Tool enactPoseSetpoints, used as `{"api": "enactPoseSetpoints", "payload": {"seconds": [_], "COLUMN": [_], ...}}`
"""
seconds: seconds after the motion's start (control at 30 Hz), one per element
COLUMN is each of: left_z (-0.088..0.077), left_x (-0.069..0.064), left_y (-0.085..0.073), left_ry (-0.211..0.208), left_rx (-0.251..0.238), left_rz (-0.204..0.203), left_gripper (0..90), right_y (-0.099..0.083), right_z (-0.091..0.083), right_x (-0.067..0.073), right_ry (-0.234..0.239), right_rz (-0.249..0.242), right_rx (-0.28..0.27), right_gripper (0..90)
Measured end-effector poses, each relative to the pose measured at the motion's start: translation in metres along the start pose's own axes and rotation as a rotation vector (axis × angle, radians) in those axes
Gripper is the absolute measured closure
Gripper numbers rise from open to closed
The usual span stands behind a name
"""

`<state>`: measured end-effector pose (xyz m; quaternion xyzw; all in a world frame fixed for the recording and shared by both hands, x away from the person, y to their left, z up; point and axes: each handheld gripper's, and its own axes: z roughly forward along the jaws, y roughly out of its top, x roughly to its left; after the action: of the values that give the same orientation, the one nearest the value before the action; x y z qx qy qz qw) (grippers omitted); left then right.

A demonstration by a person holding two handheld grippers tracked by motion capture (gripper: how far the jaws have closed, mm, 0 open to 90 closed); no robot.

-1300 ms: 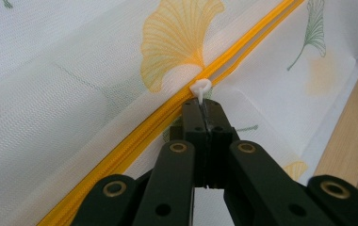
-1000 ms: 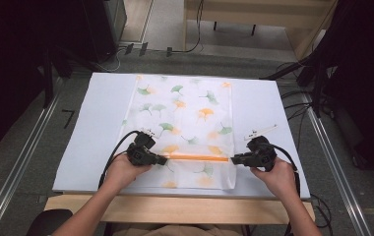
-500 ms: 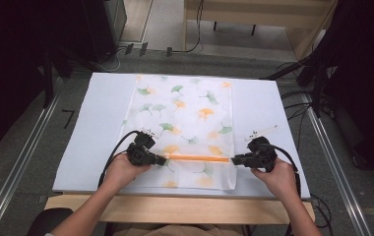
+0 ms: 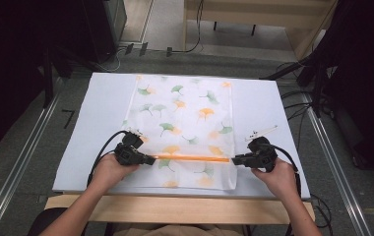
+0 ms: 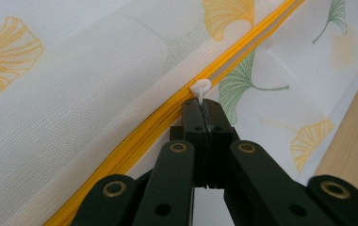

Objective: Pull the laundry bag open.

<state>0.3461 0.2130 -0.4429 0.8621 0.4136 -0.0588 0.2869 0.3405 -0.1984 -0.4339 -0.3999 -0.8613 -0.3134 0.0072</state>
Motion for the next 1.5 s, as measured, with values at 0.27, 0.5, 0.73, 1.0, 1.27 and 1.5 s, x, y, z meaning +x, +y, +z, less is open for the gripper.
{"api": "enactPoseSetpoints", "payload": {"seconds": [0.27, 0.5, 0.73, 1.0, 1.27, 1.5], "left_z": [0.001, 0.002, 0.001, -0.005, -0.016, -0.019], "left_x": [0.000, 0.002, 0.004, 0.011, 0.023, 0.025], "left_y": [-0.001, 0.000, -0.001, -0.006, -0.016, -0.019], "left_ry": [0.002, -0.012, -0.021, -0.013, 0.001, 0.002], "left_rx": [0.004, 0.013, 0.018, 0.033, 0.039, 0.032], "left_rz": [-0.020, -0.017, -0.025, -0.032, -0.060, -0.073], "left_gripper": [90.0, 90.0, 90.0, 90.0, 90.0, 90.0], "right_y": [0.000, -0.001, 0.000, -0.001, 0.001, 0.002], "right_z": [0.000, -0.001, 0.000, 0.000, 0.001, 0.002], "right_x": [0.000, -0.001, -0.001, -0.001, -0.002, -0.002], "right_ry": [-0.001, 0.000, 0.001, 0.003, 0.000, 0.001], "right_rz": [0.001, 0.011, 0.010, 0.008, 0.003, 0.003], "right_rx": [0.002, 0.005, 0.008, 0.012, 0.019, 0.021], "right_gripper": [84.5, 84.4, 84.4, 84.3, 84.3, 84.3]}}
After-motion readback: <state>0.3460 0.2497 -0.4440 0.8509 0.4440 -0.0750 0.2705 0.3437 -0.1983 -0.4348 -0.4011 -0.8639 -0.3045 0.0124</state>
